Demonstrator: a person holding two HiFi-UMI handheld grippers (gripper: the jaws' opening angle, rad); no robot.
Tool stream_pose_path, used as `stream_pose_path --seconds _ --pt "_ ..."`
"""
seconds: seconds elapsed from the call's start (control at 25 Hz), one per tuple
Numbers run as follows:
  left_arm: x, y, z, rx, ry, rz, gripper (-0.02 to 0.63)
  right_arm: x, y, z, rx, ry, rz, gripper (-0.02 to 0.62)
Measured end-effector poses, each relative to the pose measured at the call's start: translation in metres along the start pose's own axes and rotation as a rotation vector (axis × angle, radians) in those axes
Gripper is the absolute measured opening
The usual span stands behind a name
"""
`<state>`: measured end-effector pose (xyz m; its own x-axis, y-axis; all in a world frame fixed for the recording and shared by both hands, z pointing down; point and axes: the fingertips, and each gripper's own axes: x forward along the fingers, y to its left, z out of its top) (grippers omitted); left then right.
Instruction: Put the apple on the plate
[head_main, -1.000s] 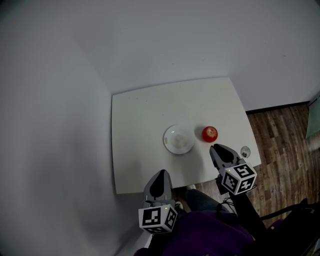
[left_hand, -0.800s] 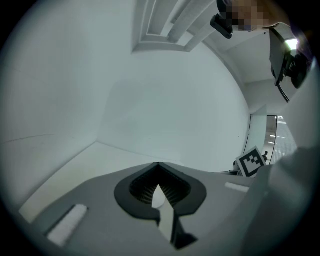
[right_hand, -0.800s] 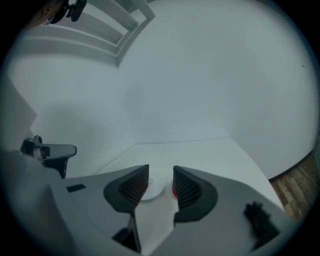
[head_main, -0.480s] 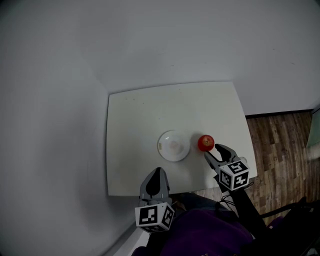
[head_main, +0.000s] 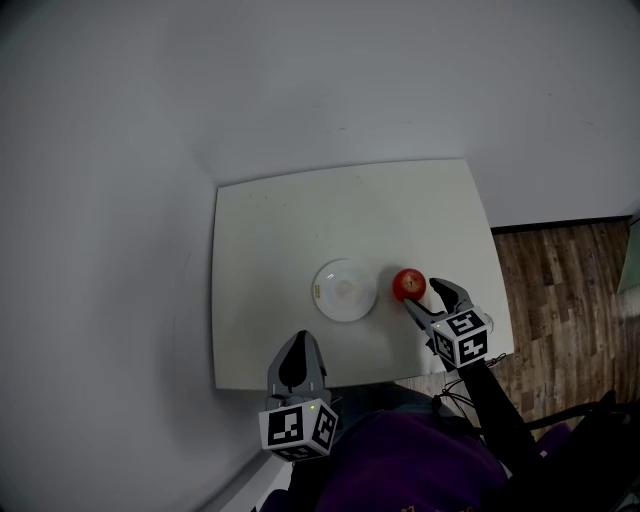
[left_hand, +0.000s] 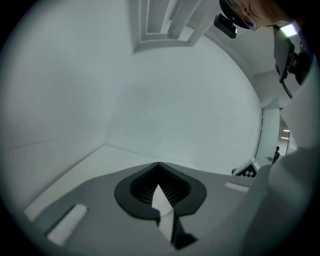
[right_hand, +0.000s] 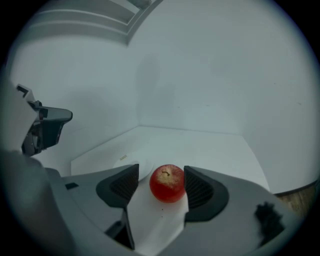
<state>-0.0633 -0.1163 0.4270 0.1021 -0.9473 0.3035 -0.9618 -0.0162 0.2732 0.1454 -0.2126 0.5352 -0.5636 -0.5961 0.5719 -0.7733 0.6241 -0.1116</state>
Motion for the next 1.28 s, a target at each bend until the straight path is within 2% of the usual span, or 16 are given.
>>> stream_pose_path --seconds 0.28,0.52,1.28 --pt "0.007 0.005 0.014 0.020 -0.010 -0.013 0.006 0.013 -0.004 -0.010 -0.060 0.052 0.005 0.329" --pt "0.016 0.010 0.016 0.023 -0.008 -0.031 0.006 0.025 -0.008 -0.016 -0.106 0.103 0.009 0.348" --pt "0.018 0.031 0.013 0.009 0.005 -0.008 0.006 0.046 -0.012 -0.032 -0.092 0.173 0.013 0.351"
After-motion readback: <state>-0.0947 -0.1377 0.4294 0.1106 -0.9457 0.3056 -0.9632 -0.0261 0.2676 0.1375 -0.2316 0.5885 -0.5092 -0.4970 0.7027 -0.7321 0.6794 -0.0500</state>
